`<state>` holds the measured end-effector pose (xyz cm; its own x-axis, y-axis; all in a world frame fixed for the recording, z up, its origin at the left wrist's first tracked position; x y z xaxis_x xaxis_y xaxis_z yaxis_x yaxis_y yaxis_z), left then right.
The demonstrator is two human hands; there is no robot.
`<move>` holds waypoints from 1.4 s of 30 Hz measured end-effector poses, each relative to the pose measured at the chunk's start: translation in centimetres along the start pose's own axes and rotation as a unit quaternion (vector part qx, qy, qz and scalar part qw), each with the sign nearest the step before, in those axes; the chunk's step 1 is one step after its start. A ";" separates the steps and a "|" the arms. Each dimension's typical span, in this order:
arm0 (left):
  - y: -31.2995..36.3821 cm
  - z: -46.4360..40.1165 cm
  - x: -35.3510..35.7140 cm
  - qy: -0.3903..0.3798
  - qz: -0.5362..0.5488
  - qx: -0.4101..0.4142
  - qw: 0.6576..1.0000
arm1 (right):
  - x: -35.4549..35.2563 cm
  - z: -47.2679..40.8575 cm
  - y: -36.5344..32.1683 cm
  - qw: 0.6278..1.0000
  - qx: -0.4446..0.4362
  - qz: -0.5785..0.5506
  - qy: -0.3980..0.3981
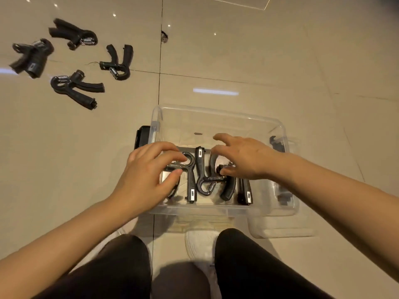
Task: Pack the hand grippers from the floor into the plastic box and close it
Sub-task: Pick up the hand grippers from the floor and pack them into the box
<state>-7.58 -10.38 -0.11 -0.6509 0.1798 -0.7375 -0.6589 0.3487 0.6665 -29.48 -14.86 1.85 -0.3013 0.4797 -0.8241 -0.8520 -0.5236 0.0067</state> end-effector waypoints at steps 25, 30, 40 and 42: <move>16.7 19.9 -28.7 0.046 -0.226 -0.140 0.963 | -18.9 15.9 -23.6 0.972 -0.030 -0.135 0.188; 13.7 23.7 -31.8 0.081 -0.249 -0.175 0.949 | -19.7 13.3 -27.7 0.980 -0.084 -0.127 0.130; 0.6 32.7 -38.2 0.046 -0.277 -0.334 0.900 | -22.8 2.1 -39.9 0.970 -0.195 -0.073 0.128; -1.1 33.4 -40.4 0.075 -0.270 -0.347 0.895 | -23.9 0.3 -42.5 0.969 -0.212 -0.036 0.124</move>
<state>31.98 12.67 25.34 -0.1759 0.0138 -0.9843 -0.9342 -0.3177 0.1625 13.80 -3.86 21.46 -0.0907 0.3697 -0.9247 -0.5989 -0.7621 -0.2460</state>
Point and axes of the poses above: each hand's wrist, its own z-axis away from the middle knuckle, its own x-axis out of the palm, y = z × x, the point moved 2 cm from there along -z, towards the middle knuckle, and after that the axes turned 1 degree about y, right-handed, at the moved point
